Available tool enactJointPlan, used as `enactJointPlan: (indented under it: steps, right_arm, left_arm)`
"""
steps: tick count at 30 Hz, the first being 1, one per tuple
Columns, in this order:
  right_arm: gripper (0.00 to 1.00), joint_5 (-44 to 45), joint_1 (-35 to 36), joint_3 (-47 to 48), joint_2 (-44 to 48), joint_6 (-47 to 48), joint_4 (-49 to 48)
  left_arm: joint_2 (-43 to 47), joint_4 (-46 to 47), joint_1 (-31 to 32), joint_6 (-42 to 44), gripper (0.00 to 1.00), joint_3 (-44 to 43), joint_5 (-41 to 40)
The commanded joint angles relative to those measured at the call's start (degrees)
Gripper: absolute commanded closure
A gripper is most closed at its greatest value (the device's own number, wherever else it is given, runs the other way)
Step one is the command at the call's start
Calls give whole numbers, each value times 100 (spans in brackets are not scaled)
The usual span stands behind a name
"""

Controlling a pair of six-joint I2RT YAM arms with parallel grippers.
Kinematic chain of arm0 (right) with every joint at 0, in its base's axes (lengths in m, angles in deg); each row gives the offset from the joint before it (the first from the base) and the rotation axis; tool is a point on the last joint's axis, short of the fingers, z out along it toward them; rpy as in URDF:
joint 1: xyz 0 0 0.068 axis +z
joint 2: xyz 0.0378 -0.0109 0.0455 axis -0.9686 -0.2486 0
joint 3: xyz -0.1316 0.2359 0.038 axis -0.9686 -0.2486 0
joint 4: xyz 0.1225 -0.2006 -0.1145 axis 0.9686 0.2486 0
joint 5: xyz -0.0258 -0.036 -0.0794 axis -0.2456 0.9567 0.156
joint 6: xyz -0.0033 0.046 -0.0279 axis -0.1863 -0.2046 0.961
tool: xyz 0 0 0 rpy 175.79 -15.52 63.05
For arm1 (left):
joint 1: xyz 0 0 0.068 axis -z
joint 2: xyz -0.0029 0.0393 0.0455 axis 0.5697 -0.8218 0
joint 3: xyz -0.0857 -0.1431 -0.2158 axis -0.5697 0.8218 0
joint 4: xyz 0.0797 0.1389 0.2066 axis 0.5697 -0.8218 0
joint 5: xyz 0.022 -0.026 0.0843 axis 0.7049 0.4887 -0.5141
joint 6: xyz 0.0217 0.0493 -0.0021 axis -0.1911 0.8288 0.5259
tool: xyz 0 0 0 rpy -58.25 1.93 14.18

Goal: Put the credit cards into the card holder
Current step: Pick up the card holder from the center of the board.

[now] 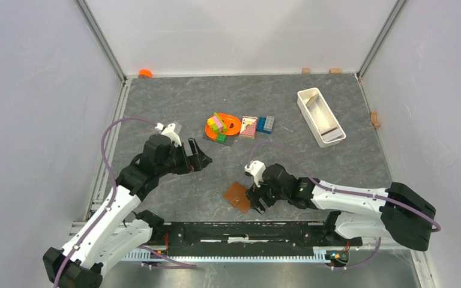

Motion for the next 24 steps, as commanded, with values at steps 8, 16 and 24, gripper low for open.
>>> enactJointPlan:
  steps: [8, 16, 24]
  right_arm:
    - [23, 605, 193, 343, -546, -534, -527]
    - [37, 401, 243, 532, -935, -740, -638]
    - [84, 643, 243, 627, -1451, -1371, -497]
  left_arm:
    - [319, 192, 28, -1470, 0, 331, 1091]
    - [370, 1406, 314, -2259, 0, 1526, 958]
    - [-343, 1731, 856, -2134, 1, 1686, 543]
